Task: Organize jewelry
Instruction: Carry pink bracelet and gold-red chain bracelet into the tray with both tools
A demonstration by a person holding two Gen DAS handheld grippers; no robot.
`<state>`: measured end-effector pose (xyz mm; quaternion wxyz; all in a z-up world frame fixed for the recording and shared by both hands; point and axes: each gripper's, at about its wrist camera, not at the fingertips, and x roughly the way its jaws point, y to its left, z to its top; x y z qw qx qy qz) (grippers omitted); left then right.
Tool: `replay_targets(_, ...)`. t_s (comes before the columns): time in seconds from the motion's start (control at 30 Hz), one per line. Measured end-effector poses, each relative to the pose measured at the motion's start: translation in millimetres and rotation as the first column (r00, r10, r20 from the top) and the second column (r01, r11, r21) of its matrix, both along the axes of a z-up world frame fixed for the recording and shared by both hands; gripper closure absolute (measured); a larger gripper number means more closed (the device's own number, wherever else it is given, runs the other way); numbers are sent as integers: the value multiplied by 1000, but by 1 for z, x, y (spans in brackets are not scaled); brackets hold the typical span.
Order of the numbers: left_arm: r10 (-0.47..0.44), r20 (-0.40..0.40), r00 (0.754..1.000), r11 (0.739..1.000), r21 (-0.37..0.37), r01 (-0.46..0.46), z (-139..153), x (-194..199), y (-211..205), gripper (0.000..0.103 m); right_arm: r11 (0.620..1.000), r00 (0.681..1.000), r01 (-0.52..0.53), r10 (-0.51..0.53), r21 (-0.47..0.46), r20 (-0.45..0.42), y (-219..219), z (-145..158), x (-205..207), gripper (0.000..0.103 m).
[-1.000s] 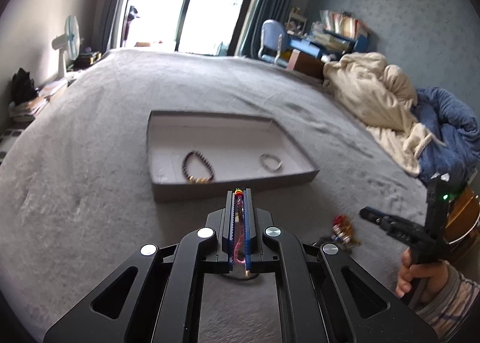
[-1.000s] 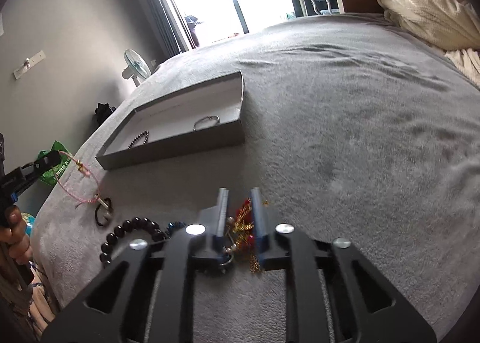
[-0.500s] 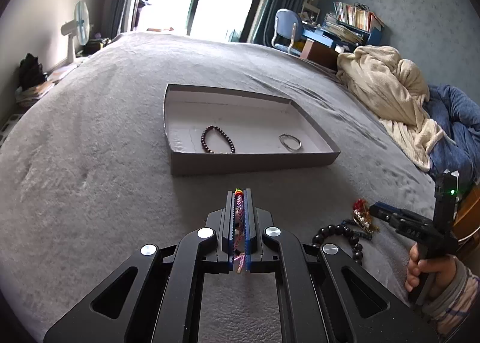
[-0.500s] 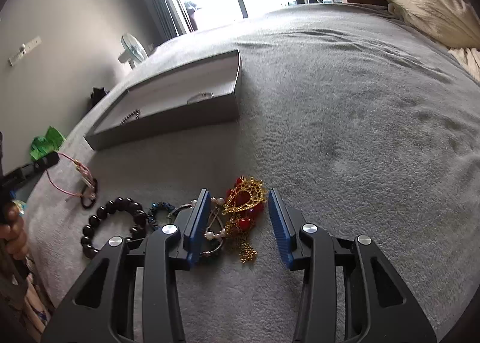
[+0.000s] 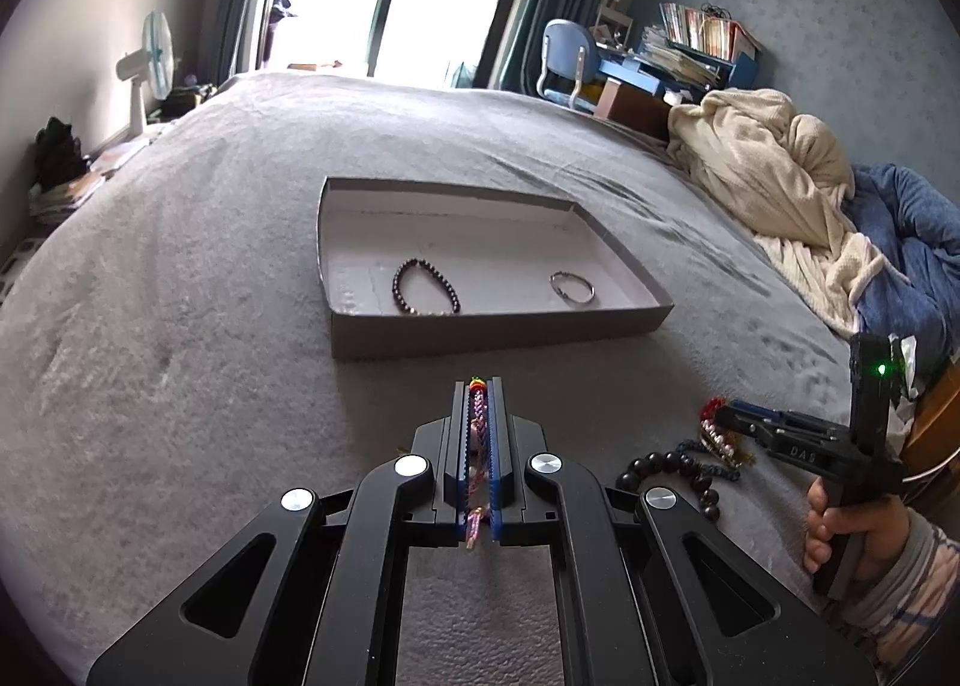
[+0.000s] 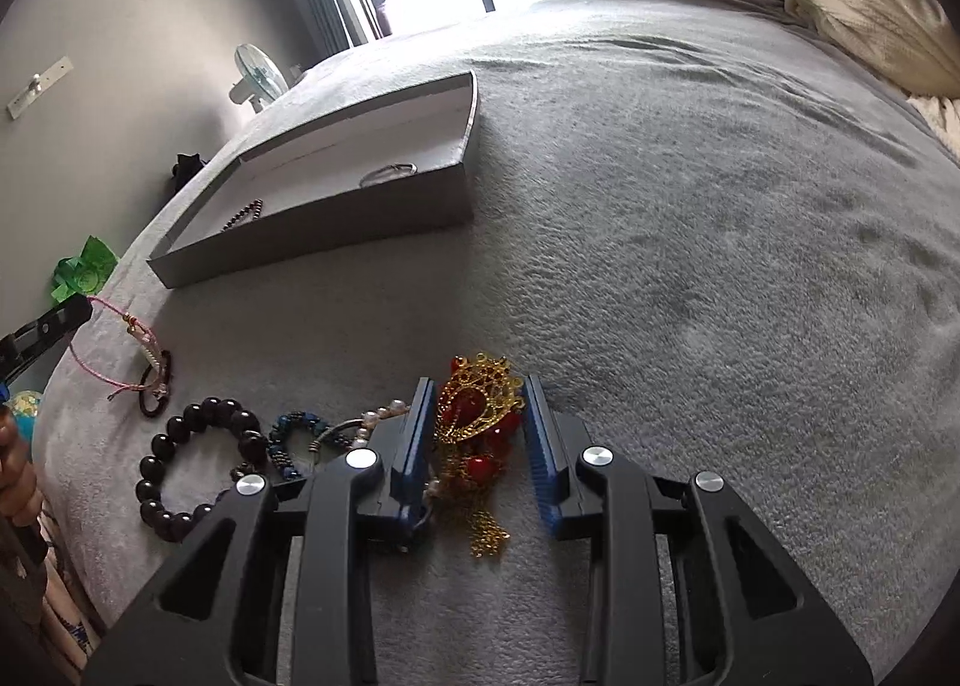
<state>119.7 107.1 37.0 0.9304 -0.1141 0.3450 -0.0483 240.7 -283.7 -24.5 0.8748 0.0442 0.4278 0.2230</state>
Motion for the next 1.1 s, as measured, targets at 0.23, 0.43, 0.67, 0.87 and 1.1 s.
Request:
replay_targets(0.23, -3, 41, 999, 1000, 11, 3, 22, 4, 4, 97, 1000, 998, -16, 14, 26, 59, 7, 28, 3, 74)
replay_targets(0.43, -17, 84, 996, 1000, 18, 16, 45, 15, 2, 97, 998, 991, -47, 41, 49, 126, 18, 63, 11, 74)
replay_targets(0.67, -40, 121, 992, 999, 32, 37, 67, 35, -4, 97, 993, 976, -110, 100, 43, 192, 44, 100, 28, 74)
replay_targets(0.87, -67, 144, 987, 997, 44, 61, 79, 61, -11, 97, 988, 967, -153, 142, 35, 210, 68, 115, 45, 74)
replay_targets(1.1, -91, 139, 986, 995, 45, 86, 77, 100, -19, 97, 981, 962, -191, 183, 25, 202, 100, 118, 76, 74)
